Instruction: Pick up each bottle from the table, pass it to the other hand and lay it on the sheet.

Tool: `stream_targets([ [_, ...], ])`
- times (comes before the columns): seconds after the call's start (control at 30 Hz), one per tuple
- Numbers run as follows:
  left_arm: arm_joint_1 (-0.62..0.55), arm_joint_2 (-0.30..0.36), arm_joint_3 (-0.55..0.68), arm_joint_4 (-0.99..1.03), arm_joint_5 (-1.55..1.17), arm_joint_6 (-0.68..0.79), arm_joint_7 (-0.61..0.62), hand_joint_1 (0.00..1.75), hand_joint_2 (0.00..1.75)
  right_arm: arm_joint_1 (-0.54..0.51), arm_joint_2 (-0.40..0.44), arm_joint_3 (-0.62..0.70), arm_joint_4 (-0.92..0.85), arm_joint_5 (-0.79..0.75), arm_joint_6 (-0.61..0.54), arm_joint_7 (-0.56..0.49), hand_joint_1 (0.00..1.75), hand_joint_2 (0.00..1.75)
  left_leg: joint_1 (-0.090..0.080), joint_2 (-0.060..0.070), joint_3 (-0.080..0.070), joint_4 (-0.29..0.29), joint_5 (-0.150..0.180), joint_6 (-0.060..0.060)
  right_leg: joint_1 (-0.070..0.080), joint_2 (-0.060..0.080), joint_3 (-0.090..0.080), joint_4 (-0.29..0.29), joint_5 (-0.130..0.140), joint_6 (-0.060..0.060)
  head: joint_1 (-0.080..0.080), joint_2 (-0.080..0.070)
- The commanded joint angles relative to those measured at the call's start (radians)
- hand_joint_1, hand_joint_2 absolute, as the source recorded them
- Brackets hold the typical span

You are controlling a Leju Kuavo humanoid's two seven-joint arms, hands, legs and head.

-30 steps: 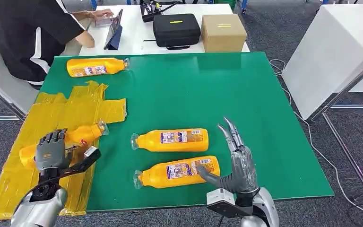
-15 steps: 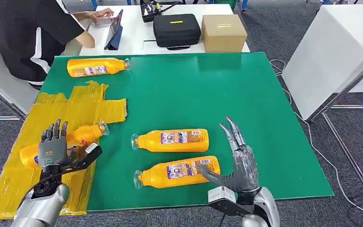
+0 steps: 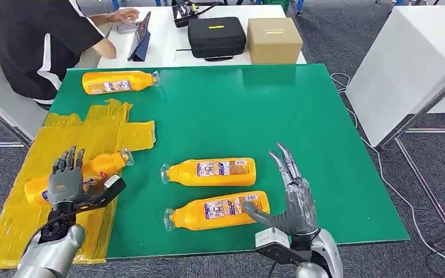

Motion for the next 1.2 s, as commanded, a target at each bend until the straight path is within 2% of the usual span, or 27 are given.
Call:
stream_targets([
  [0.03, -0.016, -0.033, 0.007, 0.013, 0.012, -0.022, -0.015, 0.00, 1.75, -0.048, -0.013, 0.001, 0.089, -0.008, 0.004, 0.006, 0.00, 1.75, 0.000, 0.001, 0.002, -0.001, -0.001, -0.002, 0.000, 0.001, 0.003, -0.002, 0.000, 0.000, 0.000, 0.000],
  [0.1, -0.017, -0.036, -0.006, 0.000, 0.009, -0.029, -0.012, 0.00, 1.75, -0.059, -0.017, 0.004, 0.100, -0.014, 0.004, 0.009, 0.00, 1.75, 0.001, 0.001, 0.004, -0.001, -0.001, -0.003, 0.000, 0.001, 0.005, -0.002, 0.000, 0.000, 0.000, 0.000],
  [0.13, -0.005, -0.058, -0.071, -0.086, -0.024, -0.065, -0.065, 0.00, 1.75, -0.064, -0.023, 0.011, 0.115, 0.010, 0.015, 0.038, 0.00, 1.75, 0.000, 0.001, 0.002, -0.001, 0.000, -0.002, 0.000, 0.001, 0.002, -0.001, 0.000, 0.000, 0.000, 0.000],
  [0.17, 0.060, -0.086, -0.156, -0.299, -0.107, -0.191, 0.051, 0.00, 1.75, -0.065, -0.021, 0.017, 0.131, 0.023, 0.011, 0.041, 0.00, 1.75, 0.000, 0.001, 0.003, -0.001, -0.001, -0.003, 0.000, 0.001, 0.004, -0.002, 0.000, 0.000, 0.000, 0.000],
  [0.23, 0.143, -0.092, -0.270, -0.531, -0.117, -0.320, 0.100, 0.00, 1.75, -0.054, -0.018, 0.021, 0.134, 0.052, 0.006, 0.049, 0.00, 1.75, 0.001, -0.003, 0.001, 0.000, -0.001, -0.002, 0.001, -0.003, 0.003, -0.002, -0.001, 0.000, 0.000, 0.000],
  [0.37, 0.191, -0.070, -0.393, -0.644, -0.098, -0.372, 0.115, 0.00, 1.75, -0.029, -0.022, 0.024, 0.125, 0.092, 0.010, 0.064, 0.00, 1.75, 0.000, -0.001, 0.002, 0.000, -0.001, -0.002, -0.001, -0.001, 0.003, -0.001, -0.001, 0.000, 0.000, 0.000],
  [0.4, 0.199, -0.063, -0.411, -0.660, -0.081, -0.382, 0.110, 0.00, 0.00, -0.022, -0.023, 0.023, 0.118, 0.102, 0.013, 0.069, 0.00, 1.75, 0.000, -0.001, 0.003, 0.000, -0.002, -0.003, -0.001, -0.001, 0.005, -0.002, -0.002, 0.000, 0.000, 0.000],
  [0.57, 0.261, -0.034, -0.453, -0.785, -0.041, -0.408, 0.076, 0.00, 0.00, 0.031, -0.015, 0.007, 0.045, 0.146, 0.037, 0.098, 0.00, 1.75, -0.001, 0.000, 0.000, 0.000, -0.001, -0.002, -0.002, 0.000, 0.001, -0.001, -0.001, 0.000, 0.000, 0.000],
  [0.87, 0.306, -0.003, -0.485, -0.923, -0.039, -0.407, 0.094, 0.00, 0.00, 0.031, -0.017, -0.011, 0.038, 0.147, 0.054, 0.096, 0.00, 1.75, 0.000, 0.002, 0.000, 0.000, -0.001, -0.002, 0.000, 0.001, 0.000, -0.001, 0.000, 0.000, 0.000, 0.000],
  [0.93, 0.313, -0.007, -0.492, -0.941, 0.062, -0.416, 0.045, 0.00, 0.00, 0.029, -0.014, -0.021, 0.039, 0.188, 0.015, 0.097, 0.00, 1.75, 0.000, 0.002, 0.002, 0.000, -0.002, -0.003, 0.000, 0.001, 0.001, -0.001, -0.001, 0.000, 0.000, 0.000],
  [1.0, 0.313, -0.012, -0.495, -0.955, 0.286, -0.450, -0.063, 0.00, 0.00, 0.015, -0.025, -0.022, 0.061, 0.280, -0.049, 0.147, 0.00, 1.75, 0.000, 0.002, 0.001, 0.000, -0.002, -0.002, 0.000, 0.001, 0.001, -0.001, -0.001, 0.000, 0.000, 0.000],
  [1.07, 0.323, -0.012, -0.490, -0.975, 0.486, -0.490, -0.158, 0.00, 0.00, 0.011, -0.043, -0.013, 0.065, 0.322, -0.048, 0.177, 0.00, 1.75, 0.000, 0.001, -0.001, 0.000, -0.001, -0.001, 0.000, 0.000, 0.000, -0.001, 0.000, 0.000, 0.000, 0.000],
  [1.2, 0.368, -0.003, -0.458, -1.019, 0.671, -0.518, -0.243, 0.00, 0.00, 0.005, -0.064, -0.003, 0.051, 0.404, -0.050, 0.234, 0.00, 1.75, -0.001, 0.003, 0.002, -0.001, -0.002, -0.002, -0.001, 0.002, 0.001, -0.002, 0.000, 0.000, 0.000, 0.000],
])
